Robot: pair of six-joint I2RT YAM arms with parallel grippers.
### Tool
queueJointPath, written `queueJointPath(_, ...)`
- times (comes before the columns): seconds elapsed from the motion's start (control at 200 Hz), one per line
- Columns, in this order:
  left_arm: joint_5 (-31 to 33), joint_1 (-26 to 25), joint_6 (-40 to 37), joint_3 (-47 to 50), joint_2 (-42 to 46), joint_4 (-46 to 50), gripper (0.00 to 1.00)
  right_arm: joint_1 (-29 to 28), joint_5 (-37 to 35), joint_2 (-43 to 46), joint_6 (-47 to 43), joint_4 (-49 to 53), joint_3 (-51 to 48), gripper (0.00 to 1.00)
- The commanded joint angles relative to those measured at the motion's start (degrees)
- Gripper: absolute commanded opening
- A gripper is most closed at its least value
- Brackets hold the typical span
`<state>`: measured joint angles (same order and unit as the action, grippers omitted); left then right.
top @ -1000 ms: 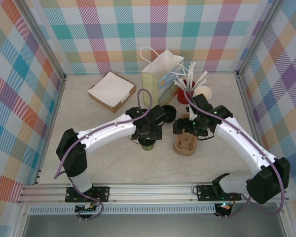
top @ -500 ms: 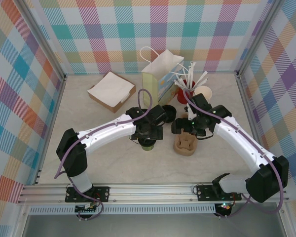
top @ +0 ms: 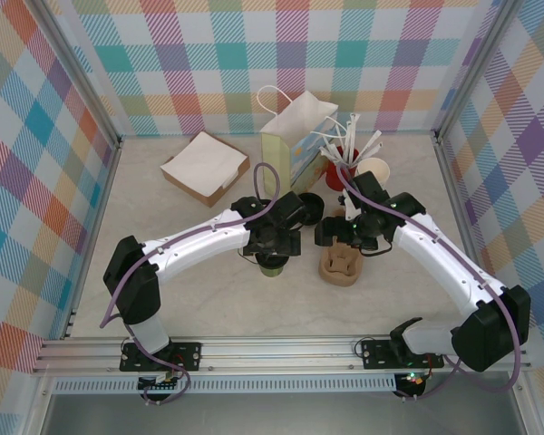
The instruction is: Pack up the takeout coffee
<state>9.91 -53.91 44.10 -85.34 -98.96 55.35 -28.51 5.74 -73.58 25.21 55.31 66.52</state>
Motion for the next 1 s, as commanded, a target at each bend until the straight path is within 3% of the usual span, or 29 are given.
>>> queueJointPath(0.0,0.0,-0.7,0.6,-1.0,1.4,0.6,0.91,0.3,1.8,-0.6,0.2,-0.6,-0.1,0.94)
queueJointPath(0.095,0.2,-0.7,0.6,-0.9,1.4,0.7,0.91,0.3,4.0,-0.7,0.1,-1.7,-0.4,0.93)
queueJointPath(0.395,0.0,-0.6,0.5,-0.8,1.4,0.6,0.89,0.3,14.6,-1.9,3.6,-9.4,-2.8,0.76)
queueJointPath(0.765,2.8,-0.2,0.5,-0.6,1.9,2.8,0.89,0.3,14.1,-2.7,4.1,-9.1,-3.0,0.70)
queueJointPath(0.995,2.5,0.0,0.6,-0.2,2.1,1.9,0.88,0.3,16.7,-3.8,5.3,-10.9,-3.7,0.55)
